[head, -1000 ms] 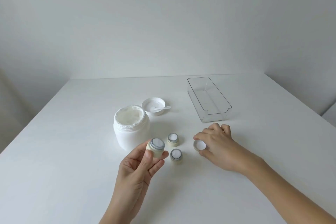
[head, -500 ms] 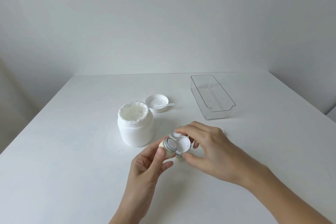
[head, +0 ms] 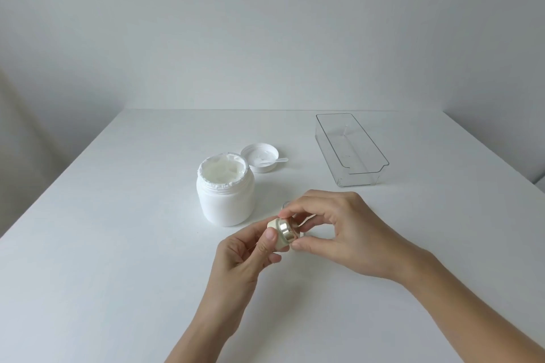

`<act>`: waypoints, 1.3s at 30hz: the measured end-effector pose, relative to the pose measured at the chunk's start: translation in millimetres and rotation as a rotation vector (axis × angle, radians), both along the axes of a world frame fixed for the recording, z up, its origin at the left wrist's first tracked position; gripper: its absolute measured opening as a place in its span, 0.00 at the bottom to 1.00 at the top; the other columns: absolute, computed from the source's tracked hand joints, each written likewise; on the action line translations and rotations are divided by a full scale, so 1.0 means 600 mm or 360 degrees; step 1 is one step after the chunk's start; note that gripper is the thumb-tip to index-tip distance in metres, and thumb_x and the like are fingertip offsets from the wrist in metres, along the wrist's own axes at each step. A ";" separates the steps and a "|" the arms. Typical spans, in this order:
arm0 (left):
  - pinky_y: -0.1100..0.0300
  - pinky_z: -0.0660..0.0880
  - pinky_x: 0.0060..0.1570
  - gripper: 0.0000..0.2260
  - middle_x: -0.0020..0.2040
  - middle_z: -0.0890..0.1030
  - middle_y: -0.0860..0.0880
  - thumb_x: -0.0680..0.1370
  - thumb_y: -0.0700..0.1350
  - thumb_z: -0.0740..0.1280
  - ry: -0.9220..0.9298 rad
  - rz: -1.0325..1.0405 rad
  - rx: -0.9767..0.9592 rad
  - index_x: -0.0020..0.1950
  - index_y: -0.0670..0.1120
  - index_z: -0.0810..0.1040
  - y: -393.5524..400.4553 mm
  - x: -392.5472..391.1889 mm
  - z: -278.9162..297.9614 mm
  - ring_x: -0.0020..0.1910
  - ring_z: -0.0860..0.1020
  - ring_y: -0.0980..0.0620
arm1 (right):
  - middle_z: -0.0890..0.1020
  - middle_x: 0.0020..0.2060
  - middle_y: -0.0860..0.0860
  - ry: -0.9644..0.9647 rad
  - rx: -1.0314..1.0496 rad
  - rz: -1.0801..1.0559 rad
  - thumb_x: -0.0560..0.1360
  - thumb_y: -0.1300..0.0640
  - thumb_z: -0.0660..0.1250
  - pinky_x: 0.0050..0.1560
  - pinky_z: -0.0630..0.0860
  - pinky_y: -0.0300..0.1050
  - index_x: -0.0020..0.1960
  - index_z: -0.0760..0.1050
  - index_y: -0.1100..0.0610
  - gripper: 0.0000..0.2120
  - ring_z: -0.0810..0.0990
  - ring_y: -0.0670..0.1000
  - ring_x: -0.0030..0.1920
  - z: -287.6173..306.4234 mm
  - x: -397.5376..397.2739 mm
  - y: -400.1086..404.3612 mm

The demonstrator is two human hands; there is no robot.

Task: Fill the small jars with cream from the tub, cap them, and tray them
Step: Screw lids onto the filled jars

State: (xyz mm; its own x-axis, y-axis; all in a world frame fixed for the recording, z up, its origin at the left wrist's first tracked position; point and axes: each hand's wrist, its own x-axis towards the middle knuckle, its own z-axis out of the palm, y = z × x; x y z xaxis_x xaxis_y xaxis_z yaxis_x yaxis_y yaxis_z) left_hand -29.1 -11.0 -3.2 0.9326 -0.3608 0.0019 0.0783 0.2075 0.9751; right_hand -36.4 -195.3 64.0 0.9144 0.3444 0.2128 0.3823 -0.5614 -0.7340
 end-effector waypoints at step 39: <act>0.56 0.79 0.57 0.14 0.54 0.86 0.44 0.75 0.50 0.72 -0.0104 0.0029 -0.0132 0.60 0.48 0.84 -0.009 -0.004 0.002 0.56 0.83 0.46 | 0.79 0.40 0.38 -0.0043 -0.0165 -0.0078 0.72 0.40 0.68 0.41 0.70 0.28 0.51 0.76 0.44 0.12 0.76 0.42 0.42 -0.005 -0.008 -0.005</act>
